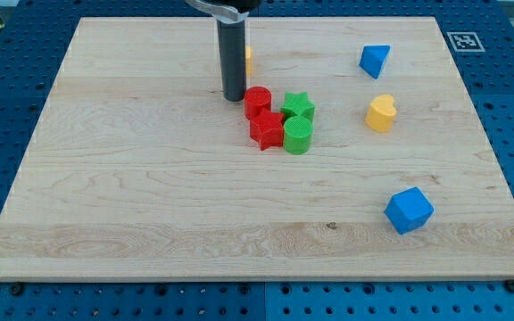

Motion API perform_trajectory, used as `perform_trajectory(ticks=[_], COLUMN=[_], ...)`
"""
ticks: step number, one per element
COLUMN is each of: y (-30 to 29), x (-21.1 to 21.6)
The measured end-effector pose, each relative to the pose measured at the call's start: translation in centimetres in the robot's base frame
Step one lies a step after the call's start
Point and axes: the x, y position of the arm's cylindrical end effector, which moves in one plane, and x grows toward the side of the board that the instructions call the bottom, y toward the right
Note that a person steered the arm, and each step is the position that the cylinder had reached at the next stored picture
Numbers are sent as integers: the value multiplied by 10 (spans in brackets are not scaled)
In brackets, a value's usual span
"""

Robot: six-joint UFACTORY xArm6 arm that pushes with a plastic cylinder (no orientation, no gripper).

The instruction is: Place the yellow heart right to the green circle

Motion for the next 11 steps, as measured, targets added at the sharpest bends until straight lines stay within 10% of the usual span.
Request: perform_trajectory(ticks=[7, 11], y=[159, 246], x=[-9, 66])
